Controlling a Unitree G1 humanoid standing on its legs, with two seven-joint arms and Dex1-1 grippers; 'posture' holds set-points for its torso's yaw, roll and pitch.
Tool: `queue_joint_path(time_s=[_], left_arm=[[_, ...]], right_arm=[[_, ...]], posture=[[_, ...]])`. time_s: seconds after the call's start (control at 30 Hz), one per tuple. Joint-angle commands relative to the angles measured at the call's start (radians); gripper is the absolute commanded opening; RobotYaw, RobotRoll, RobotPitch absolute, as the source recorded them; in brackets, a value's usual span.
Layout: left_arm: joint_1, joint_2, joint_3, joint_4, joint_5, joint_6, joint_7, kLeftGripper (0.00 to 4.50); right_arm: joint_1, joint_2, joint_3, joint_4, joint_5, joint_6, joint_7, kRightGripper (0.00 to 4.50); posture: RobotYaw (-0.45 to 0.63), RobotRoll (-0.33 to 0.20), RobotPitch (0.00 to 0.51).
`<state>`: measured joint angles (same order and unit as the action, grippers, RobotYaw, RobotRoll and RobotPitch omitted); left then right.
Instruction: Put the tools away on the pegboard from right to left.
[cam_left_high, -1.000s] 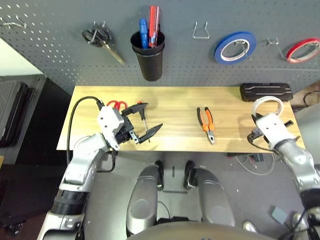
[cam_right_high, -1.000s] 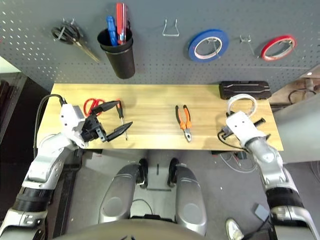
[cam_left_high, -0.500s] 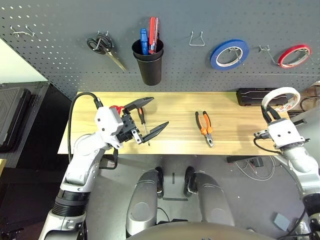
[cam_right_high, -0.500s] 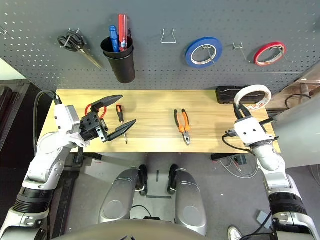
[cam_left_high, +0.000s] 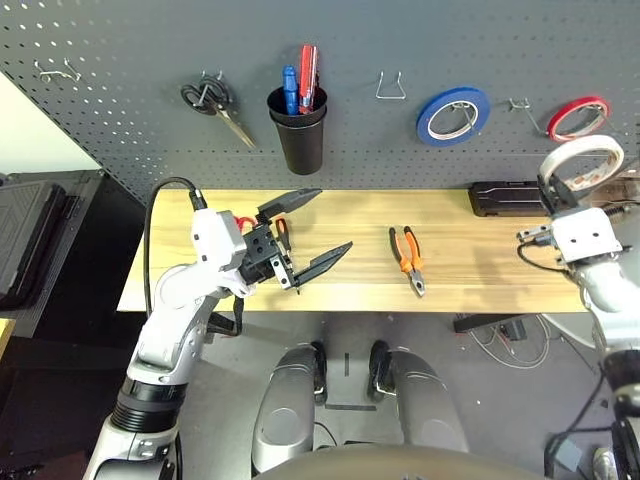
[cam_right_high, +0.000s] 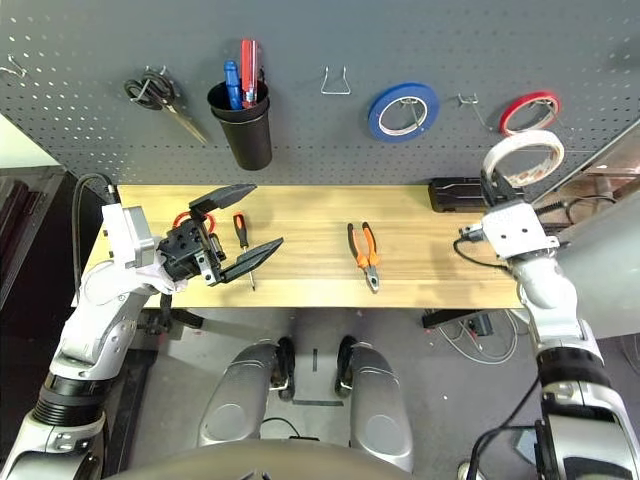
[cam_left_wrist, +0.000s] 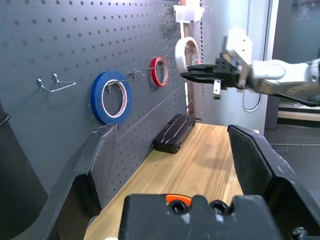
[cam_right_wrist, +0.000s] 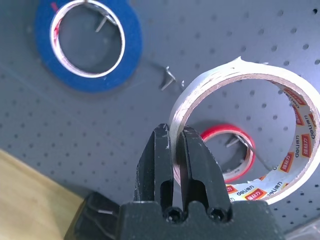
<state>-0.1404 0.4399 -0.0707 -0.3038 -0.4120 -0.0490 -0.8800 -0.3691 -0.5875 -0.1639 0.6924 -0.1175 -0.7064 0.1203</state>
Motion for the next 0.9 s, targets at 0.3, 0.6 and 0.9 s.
queue_joint_path(time_s=[0.3,0.6,0.9], left_arm=[[-0.001,0.014,-0.029,0.01,0.041,0.006,-0.002,4.5],[-0.014,0.011,-0.035,0.033,0.066,-0.002,0.003,4.5],[0.01,0.026,-0.035,0.055,0.101,-0.016,-0.002,4.5]], right_arm=[[-0.261,0.012,0.105,0.273,-0.065,0.115,0.042,0.04],[-0.444,0.07,0.146,0.462,-0.092,0.216,-0.019,0.33],[-0.298,0.063,0.109,0.343,-0.017,0.002,0.014,3.54]], posture=[[0.14,0.0,0.172],[0.14,0.0,0.177],[0.15,0.0,0.192]])
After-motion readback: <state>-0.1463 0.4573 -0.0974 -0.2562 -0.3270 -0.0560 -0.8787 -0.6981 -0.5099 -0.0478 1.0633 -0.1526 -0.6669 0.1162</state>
